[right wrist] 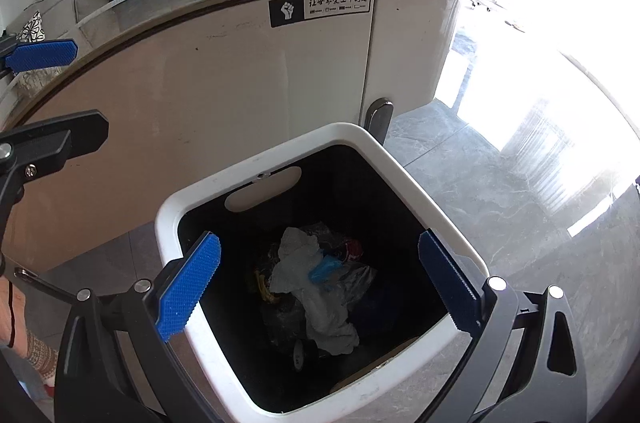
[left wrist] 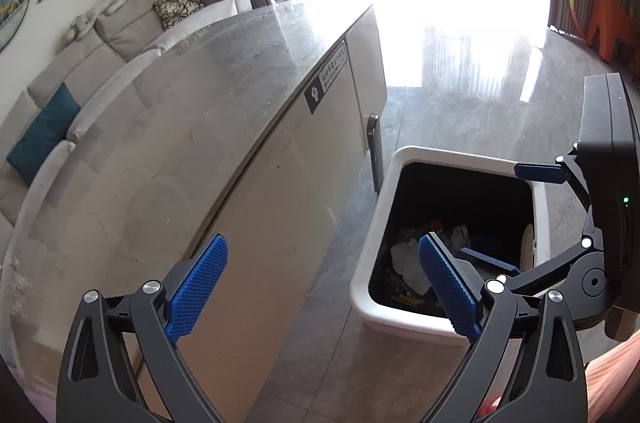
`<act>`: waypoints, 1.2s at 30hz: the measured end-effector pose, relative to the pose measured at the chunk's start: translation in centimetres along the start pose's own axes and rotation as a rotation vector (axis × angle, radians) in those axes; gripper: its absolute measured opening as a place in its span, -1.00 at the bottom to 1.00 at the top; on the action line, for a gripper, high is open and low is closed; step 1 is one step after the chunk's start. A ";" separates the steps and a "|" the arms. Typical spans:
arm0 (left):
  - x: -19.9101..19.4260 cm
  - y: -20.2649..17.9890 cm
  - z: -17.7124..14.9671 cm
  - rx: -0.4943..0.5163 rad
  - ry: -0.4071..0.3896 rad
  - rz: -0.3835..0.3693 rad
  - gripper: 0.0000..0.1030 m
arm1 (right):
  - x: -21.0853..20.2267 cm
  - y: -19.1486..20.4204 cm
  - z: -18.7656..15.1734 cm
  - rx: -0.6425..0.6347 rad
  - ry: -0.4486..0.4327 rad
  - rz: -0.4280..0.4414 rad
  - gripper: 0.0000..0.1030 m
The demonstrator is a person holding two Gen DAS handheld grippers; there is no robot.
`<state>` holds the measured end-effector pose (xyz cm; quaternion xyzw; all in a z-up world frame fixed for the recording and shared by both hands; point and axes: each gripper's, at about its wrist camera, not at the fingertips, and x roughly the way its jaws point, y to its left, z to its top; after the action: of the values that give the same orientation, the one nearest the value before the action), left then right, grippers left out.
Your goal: Collect trash
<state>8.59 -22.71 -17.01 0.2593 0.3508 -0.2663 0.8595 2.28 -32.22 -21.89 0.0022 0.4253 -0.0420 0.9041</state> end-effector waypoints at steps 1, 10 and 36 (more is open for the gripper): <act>-0.6 0.3 0.0 -0.010 -0.013 0.006 0.86 | -1.1 0.1 0.3 0.001 -0.026 0.000 0.92; -7.3 5.7 0.1 -0.170 -0.129 0.032 0.86 | -12.3 2.6 3.2 -0.023 -0.340 -0.028 0.92; -21.0 21.3 -5.9 -0.467 -0.312 0.198 0.93 | -20.2 17.6 13.0 -0.168 -0.565 0.211 0.92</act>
<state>6.61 2.27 0.41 0.0435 0.2392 -0.1302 0.9612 0.83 -13.68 1.42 -0.0400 0.1567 0.0886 0.9828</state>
